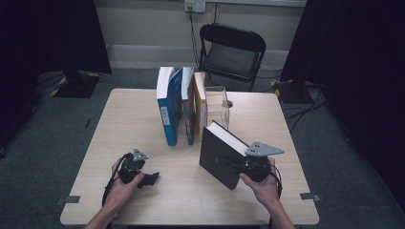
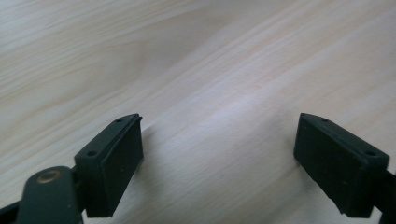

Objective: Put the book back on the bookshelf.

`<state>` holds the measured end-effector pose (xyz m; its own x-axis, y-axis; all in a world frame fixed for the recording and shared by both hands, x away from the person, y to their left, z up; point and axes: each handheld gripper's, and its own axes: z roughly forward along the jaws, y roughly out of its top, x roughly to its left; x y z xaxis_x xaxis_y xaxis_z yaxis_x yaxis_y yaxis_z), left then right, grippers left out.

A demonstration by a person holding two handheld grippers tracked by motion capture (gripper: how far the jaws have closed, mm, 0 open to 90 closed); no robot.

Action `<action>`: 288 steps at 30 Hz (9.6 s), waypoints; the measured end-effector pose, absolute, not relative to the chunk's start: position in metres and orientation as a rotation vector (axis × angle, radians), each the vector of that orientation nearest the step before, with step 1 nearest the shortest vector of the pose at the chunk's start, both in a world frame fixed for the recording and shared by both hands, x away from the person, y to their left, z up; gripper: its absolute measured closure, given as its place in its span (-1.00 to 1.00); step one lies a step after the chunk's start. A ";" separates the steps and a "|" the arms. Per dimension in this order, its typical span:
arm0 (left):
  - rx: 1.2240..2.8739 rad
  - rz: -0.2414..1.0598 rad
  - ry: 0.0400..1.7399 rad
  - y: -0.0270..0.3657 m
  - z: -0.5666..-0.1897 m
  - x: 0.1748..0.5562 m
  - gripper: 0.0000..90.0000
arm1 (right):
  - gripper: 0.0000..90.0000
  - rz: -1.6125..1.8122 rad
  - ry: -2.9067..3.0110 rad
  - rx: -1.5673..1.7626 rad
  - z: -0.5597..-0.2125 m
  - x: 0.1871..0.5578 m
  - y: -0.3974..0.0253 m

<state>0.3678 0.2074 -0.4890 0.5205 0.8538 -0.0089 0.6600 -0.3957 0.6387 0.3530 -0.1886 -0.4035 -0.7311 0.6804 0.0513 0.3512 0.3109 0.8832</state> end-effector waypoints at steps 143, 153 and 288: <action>2.063 0.498 1.221 0.215 -0.502 0.373 -1.00 | 0.19 0.472 2.384 1.603 -0.302 0.535 -0.105; 2.063 0.496 1.221 0.215 -0.502 0.373 -1.00 | 0.19 0.470 2.346 1.642 -0.304 0.559 -0.097; 2.075 0.493 1.206 0.215 -0.502 0.374 -1.00 | -0.41 1.197 2.053 1.316 -0.389 0.473 -0.120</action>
<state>0.3744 0.2151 -0.5023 0.4993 0.8663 -0.0120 0.6095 -0.3414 0.7155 0.4727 -0.1200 -0.3893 -0.4623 0.8814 0.0967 0.5181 0.1800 0.8362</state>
